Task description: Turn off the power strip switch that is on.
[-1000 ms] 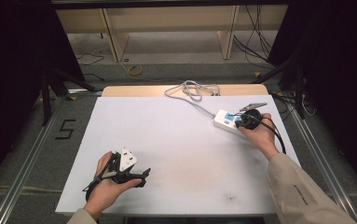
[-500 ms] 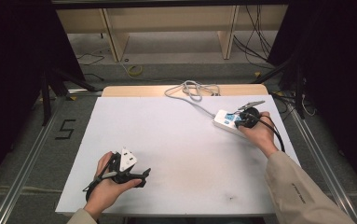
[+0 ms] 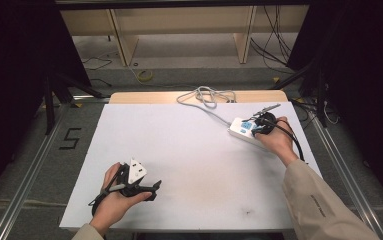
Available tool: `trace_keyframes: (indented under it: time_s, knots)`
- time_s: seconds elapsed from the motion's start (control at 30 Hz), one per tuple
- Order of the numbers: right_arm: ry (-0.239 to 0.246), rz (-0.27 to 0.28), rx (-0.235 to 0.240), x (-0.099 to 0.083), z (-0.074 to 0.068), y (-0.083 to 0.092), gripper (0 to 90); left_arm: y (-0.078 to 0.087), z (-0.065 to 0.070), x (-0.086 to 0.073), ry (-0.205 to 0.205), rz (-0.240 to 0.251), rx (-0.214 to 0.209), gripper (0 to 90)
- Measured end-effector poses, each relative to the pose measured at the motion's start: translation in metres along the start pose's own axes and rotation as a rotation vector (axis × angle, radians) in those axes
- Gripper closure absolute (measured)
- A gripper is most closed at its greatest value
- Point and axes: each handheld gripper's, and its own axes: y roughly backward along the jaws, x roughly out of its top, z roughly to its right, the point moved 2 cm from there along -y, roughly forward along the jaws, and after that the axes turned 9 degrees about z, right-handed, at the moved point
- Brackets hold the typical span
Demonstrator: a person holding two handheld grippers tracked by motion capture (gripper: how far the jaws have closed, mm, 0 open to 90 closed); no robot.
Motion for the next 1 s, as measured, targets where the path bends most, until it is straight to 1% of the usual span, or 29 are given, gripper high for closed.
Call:
trace_keyframes:
  time_s: [0.07,0.1,0.2,0.23,0.43,0.47,0.53,0.7,0.83,1.0]
  knots:
    - [0.002,-0.011,0.003,0.001,0.000,0.000,90.0,0.000,0.000,0.000,-0.007,-0.005,-0.002,11.4]
    - [0.000,-0.016,0.004,0.002,0.000,0.000,90.0,0.000,0.000,0.000,0.000,0.000,0.000,11.4]
    - [-0.007,-0.031,0.012,0.003,0.001,-0.001,90.0,0.001,0.000,0.000,-0.004,-0.001,0.001,11.4]
    - [-0.010,-0.039,0.015,0.004,0.001,-0.001,90.0,0.000,0.000,0.000,0.000,0.002,0.000,11.4]
    - [-0.003,-0.083,0.022,0.009,0.002,-0.002,90.0,0.000,0.000,0.000,-0.001,0.001,0.000,11.5]
    - [-0.003,-0.089,0.021,0.010,0.002,-0.003,90.0,0.000,0.000,0.000,-0.007,-0.004,-0.003,11.5]
    - [-0.001,-0.104,0.022,0.012,0.002,-0.003,90.0,0.000,0.000,0.000,-0.001,0.002,-0.001,11.5]
    - [0.002,-0.123,0.019,0.014,0.002,-0.004,90.0,0.001,0.000,0.000,-0.008,-0.003,-0.004,11.5]
    - [0.007,-0.138,0.017,0.015,0.001,-0.004,90.0,0.000,0.000,0.000,0.000,0.006,-0.001,11.6]
    - [0.012,-0.148,0.015,0.016,0.001,-0.005,90.0,0.001,0.000,0.000,-0.009,-0.002,-0.003,11.6]
